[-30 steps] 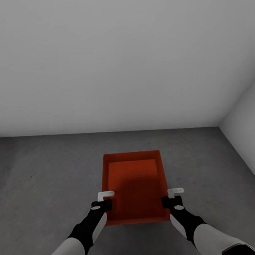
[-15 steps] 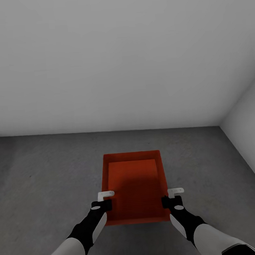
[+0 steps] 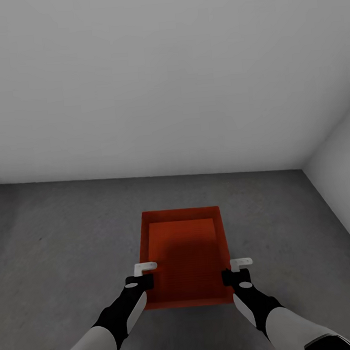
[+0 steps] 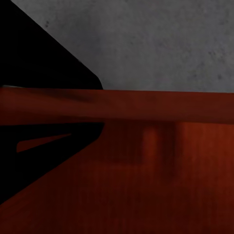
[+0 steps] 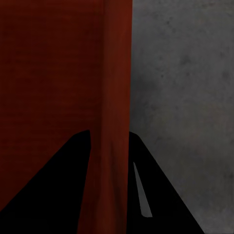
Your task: Move the two storage containers from the living room to the garage. In the garage, place one container on the floor and stack the other container on top of it (either order is fine).
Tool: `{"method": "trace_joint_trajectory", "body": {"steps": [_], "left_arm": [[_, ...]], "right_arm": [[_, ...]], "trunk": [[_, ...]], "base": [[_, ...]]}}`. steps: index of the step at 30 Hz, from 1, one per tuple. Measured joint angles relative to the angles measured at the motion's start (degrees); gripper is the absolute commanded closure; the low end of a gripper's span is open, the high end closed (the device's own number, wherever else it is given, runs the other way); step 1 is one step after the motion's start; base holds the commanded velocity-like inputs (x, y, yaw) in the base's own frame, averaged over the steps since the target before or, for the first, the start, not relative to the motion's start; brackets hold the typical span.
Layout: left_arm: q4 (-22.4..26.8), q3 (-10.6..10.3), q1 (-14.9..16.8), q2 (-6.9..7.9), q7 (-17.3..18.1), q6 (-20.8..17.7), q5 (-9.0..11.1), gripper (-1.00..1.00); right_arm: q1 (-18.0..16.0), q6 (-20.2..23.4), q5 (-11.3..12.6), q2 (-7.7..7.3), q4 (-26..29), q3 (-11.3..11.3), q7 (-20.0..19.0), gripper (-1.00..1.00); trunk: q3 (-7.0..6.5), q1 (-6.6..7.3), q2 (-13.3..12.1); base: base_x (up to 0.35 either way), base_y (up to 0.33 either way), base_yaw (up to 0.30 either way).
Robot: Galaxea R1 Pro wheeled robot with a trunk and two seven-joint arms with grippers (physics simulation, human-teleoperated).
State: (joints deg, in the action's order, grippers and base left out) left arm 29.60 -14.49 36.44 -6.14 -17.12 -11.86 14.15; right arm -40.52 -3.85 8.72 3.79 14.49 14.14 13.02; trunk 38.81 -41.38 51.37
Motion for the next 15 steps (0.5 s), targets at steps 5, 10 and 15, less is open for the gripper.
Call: {"method": "trace_joint_trajectory", "body": {"steps": [5,10,15], "left_arm": [[0.0,0.0,0.0,0.00,0.0,0.0,0.0,1.00],[0.0,0.0,0.0,0.00,0.0,0.0,0.0,1.00],[0.0,0.0,0.0,0.01,0.0,-0.1,0.0,1.00]], "right_arm": [[0.0,0.0,0.0,0.00,0.0,0.0,0.0,1.00],[0.0,0.0,0.0,0.00,0.0,0.0,0.0,1.00],[0.0,0.0,0.0,0.01,0.0,0.0,0.0,1.00]], "trunk": [[0.45,0.00,0.0],[0.91,0.00,0.0],[1.36,0.00,0.0]], "base": [[0.000,0.000,0.000],[0.000,0.000,0.000],[0.000,0.000,0.000]]}}
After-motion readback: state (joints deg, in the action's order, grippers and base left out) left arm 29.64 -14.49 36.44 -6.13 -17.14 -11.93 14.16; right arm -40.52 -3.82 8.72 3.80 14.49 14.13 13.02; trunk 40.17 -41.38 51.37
